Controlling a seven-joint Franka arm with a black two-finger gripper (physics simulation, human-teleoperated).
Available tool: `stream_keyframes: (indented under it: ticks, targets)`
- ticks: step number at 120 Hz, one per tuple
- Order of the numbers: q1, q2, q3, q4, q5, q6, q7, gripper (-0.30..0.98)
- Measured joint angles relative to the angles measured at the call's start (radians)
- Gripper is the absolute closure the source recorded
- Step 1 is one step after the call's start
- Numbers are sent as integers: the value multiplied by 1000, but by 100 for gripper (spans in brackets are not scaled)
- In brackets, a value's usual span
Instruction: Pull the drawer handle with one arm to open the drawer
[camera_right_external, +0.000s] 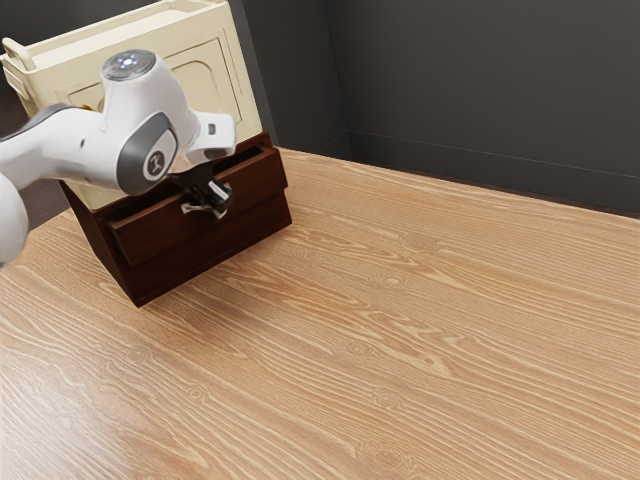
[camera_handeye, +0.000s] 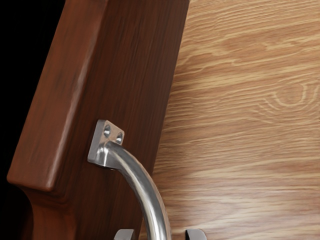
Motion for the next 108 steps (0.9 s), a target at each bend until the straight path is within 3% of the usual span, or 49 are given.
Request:
stream_keyframes:
  ticks: [108]
  targets:
    - [-39,-124,-2,-165,6,58,-67,58]
